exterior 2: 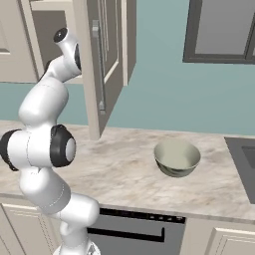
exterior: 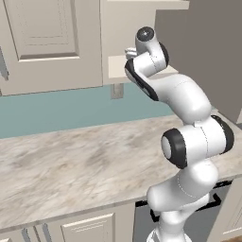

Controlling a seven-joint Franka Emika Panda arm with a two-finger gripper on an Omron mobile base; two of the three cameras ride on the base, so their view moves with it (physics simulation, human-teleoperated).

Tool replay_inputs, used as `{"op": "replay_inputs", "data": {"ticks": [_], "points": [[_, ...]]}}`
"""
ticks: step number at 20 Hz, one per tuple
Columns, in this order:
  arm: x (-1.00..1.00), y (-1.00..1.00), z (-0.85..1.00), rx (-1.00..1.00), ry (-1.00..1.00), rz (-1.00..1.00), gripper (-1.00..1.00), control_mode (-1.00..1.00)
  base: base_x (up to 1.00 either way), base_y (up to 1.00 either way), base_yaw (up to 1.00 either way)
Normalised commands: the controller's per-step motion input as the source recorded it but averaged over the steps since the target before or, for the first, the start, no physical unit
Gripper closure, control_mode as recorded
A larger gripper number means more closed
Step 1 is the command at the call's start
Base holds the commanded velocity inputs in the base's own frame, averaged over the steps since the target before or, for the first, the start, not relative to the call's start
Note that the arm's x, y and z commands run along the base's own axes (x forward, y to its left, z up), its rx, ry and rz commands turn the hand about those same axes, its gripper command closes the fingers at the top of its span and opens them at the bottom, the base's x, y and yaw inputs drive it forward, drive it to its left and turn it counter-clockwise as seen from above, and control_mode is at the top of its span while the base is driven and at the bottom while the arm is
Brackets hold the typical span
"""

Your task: Pick the carrots from the cabinet and place them in one bowl. Pick the pear from the sink and place it in the other bowl.

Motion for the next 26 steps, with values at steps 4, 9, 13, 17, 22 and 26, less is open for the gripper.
{"op": "replay_inputs", "data": {"ticks": [4, 9, 13, 17, 22, 26], "points": [[0.0, 0.05, 0.03, 0.0, 0.0, 0.0, 1.0, -1.0, 0.0, 0.0, 0.0], [-0.11, 0.07, 0.3, -0.01, 0.01, 0.0, 1.0, -1.0, 0.0, 0.0, 0.0], [-0.27, 0.03, 0.22, 0.0, -0.02, 0.0, 1.0, -1.0, 0.0, 0.0, 0.0], [-0.41, 0.02, 0.0, 0.0, -0.02, 0.0, 1.0, -1.0, 0.0, 0.0, 0.0], [-0.69, 0.1, 0.01, 0.0, -0.06, 0.0, 1.0, -1.0, 0.0, 0.0, 0.0], [-0.93, 0.1, 0.0, 0.01, -0.03, 0.0, 1.0, -1.0, 0.0, 0.0, 0.0]]}}
